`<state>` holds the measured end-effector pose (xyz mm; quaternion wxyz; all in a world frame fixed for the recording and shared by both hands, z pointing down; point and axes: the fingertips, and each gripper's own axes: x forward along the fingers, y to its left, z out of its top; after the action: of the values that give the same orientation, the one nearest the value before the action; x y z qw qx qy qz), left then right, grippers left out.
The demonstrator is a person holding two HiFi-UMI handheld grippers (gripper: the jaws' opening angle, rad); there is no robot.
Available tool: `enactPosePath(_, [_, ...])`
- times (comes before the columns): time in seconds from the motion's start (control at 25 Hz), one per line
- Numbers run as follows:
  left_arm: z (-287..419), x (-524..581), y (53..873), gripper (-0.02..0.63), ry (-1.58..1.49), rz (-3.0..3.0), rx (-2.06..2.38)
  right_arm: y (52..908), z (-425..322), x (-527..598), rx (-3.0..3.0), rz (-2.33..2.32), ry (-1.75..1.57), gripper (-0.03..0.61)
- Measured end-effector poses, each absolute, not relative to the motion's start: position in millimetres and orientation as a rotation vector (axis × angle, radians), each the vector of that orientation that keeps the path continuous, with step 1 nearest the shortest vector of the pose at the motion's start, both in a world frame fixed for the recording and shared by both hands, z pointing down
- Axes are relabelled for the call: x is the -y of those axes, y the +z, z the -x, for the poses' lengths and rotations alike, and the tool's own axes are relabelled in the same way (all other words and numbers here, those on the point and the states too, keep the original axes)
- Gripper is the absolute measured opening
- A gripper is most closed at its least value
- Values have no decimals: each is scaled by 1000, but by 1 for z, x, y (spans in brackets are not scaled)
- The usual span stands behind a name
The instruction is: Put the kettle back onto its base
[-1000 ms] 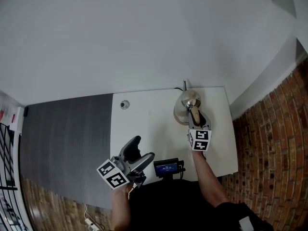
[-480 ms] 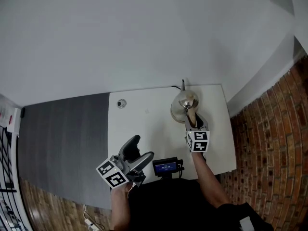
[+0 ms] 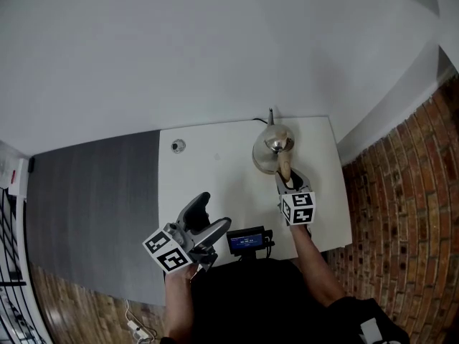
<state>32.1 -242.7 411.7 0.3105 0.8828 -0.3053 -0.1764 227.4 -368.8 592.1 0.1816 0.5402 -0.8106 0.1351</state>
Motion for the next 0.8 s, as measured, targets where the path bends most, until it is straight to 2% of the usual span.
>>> enactPosePath(0.8, [-33,246,419,488,-457,-2315,807,595,-213,366,2284,-1548,512,143])
